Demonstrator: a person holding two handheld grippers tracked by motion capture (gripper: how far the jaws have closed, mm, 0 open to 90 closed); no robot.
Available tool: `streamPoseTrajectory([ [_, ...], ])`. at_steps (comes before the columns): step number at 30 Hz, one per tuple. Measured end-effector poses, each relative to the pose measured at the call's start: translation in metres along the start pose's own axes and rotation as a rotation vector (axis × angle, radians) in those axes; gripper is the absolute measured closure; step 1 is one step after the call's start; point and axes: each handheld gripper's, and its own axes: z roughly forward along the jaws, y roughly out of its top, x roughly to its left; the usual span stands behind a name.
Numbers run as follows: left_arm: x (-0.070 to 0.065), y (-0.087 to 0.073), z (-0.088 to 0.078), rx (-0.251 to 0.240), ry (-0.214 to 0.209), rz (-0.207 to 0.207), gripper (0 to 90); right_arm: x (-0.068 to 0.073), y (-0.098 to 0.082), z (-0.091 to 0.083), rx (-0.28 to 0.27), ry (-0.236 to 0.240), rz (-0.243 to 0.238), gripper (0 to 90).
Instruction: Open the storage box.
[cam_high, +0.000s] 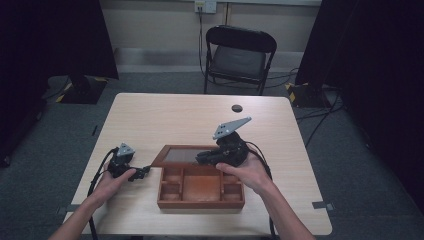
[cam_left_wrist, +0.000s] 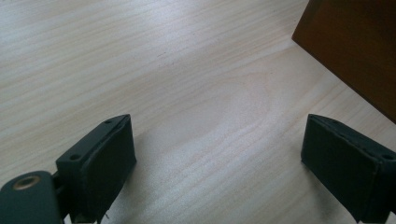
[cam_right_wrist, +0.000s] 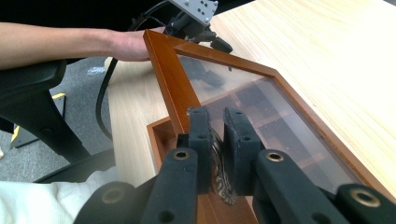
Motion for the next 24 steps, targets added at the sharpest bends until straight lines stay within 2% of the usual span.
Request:
streamPoseTrajectory([
  [24, 0.0001, 0.0, -0.0001, 0.003, 0.001, 0.002, 9.1, -0.0087, 0.0094, -0.0047, -0.027, -0.006, 0.013, 82.6],
])
